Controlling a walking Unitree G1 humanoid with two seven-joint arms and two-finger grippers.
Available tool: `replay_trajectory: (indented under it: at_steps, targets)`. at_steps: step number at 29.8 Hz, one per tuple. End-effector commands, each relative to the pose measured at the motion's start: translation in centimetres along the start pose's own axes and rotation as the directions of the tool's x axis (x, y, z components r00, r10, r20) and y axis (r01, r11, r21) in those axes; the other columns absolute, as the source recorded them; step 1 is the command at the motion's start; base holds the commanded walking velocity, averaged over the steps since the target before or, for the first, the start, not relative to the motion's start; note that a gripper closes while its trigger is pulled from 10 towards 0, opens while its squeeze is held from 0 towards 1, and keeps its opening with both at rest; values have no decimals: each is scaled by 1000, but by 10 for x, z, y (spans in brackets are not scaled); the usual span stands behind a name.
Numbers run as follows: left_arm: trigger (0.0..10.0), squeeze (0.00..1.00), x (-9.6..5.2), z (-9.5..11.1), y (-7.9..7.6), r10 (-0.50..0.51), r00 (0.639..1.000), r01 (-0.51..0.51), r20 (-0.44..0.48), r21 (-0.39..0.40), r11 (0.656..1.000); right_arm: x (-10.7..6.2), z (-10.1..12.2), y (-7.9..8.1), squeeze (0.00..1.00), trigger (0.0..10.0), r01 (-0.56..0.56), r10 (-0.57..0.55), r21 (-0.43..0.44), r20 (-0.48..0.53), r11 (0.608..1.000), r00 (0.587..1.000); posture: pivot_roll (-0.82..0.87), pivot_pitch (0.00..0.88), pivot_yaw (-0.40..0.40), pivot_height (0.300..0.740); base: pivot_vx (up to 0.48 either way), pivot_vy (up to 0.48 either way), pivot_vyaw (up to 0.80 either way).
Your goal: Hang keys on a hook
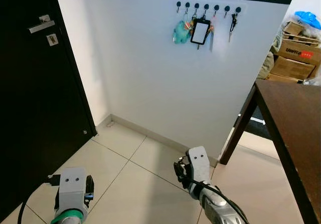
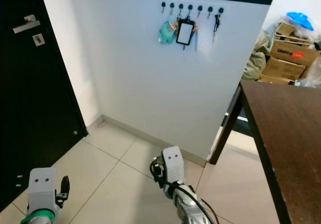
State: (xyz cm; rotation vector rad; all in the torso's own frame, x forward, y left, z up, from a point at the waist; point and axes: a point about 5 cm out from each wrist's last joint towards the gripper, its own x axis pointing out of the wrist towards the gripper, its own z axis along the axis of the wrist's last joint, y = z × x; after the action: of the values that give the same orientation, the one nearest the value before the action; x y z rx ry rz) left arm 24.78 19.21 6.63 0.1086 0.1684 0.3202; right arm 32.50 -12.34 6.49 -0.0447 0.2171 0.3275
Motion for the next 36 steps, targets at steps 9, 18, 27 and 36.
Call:
replay_trajectory:
  at_steps: [9,18,27,36]
  targets:
    - [10000,0,-2,-6,3,5,1000,-5,-11,-6,1000,0,-1,2,0,10000,-4,4,1,0,1000,1000,-115,84,83,740,0,0,0]
    - [10000,0,0,-4,-1,-6,1000,6,-9,-17,1000,2,0,3,0,10000,-14,14,2,-1,1000,1000,-122,83,79,740,0,0,0]
    - [10000,0,2,-3,-1,1,1000,-1,-4,-15,1000,4,2,3,0,10000,-22,22,-5,-5,1000,1000,-129,77,68,740,0,0,0]
    - [10000,0,3,-4,0,4,1000,-4,-7,-19,1000,5,2,3,0,10000,-22,22,-6,-7,1000,1000,-151,80,71,740,0,0,0]
